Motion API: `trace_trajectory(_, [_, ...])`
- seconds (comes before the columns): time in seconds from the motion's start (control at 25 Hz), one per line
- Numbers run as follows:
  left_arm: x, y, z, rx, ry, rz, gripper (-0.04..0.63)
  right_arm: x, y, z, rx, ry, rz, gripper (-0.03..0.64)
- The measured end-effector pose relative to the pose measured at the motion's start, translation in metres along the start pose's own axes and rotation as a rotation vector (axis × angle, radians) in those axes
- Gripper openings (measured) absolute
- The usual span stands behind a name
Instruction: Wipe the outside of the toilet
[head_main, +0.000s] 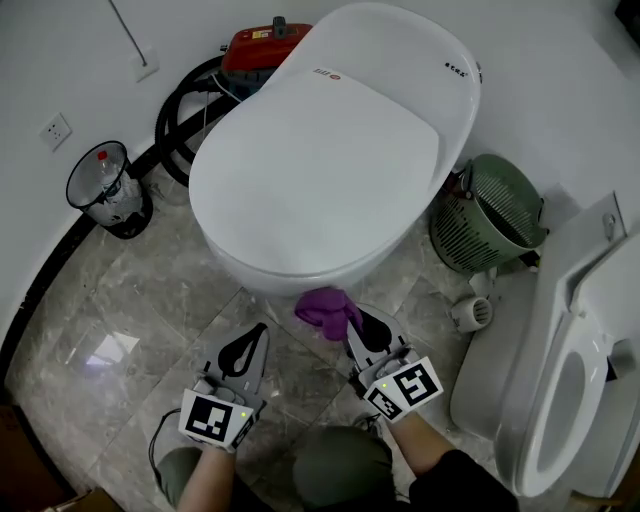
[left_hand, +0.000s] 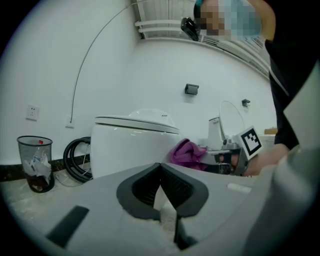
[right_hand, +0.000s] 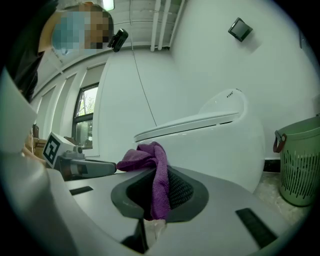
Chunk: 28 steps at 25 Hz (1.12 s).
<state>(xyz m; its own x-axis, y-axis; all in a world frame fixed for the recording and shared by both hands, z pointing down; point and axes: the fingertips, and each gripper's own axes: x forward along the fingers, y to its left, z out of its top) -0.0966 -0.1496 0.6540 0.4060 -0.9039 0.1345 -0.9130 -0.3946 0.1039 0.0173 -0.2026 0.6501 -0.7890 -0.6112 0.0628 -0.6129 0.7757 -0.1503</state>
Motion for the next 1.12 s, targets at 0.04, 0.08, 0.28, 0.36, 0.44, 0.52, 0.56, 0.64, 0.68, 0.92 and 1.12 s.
trace_trajectory(0.04, [0.003,-0.001,-0.001,-0.003,-0.005,0.008,0.005,0.0,-0.007,0.0,0.005,-0.004,-0.01,0.04])
trace_trajectory(0.08, [0.005,-0.002,-0.001,-0.007,-0.013,0.016,0.005,-0.001,-0.014,0.0,0.007,-0.008,-0.021,0.04])
trace_trajectory(0.28, [0.024,-0.02,-0.009,-0.031,-0.012,0.011,0.005,-0.008,-0.066,0.007,-0.011,-0.03,-0.091,0.04])
trace_trajectory(0.36, [0.03,-0.03,-0.012,-0.028,0.003,-0.004,0.005,-0.012,-0.09,0.01,-0.021,-0.043,-0.128,0.04])
trace_trajectory(0.44, [0.034,-0.038,-0.015,-0.027,0.016,-0.015,0.005,-0.017,-0.116,0.013,-0.027,-0.054,-0.173,0.04])
trace_trajectory(0.52, [0.038,-0.045,-0.017,-0.026,0.026,-0.025,0.005,-0.02,-0.142,0.016,-0.031,-0.063,-0.221,0.04])
trace_trajectory(0.56, [0.04,-0.048,-0.019,-0.025,0.031,-0.029,0.005,-0.021,-0.156,0.017,-0.03,-0.067,-0.246,0.04])
trace_trajectory(0.64, [0.044,-0.051,-0.022,-0.024,0.043,-0.033,0.005,-0.02,-0.182,0.018,-0.023,-0.078,-0.289,0.04])
trace_trajectory(0.68, [0.045,-0.052,-0.023,-0.021,0.048,-0.031,0.005,-0.018,-0.195,0.02,-0.022,-0.084,-0.303,0.04])
trace_trajectory(0.92, [0.051,-0.062,-0.027,0.009,0.069,-0.024,0.005,-0.012,-0.261,0.033,-0.015,-0.118,-0.376,0.041])
trace_trajectory(1.12, [0.052,-0.072,-0.03,0.021,0.076,-0.039,0.005,-0.007,-0.322,0.047,0.023,-0.132,-0.488,0.041])
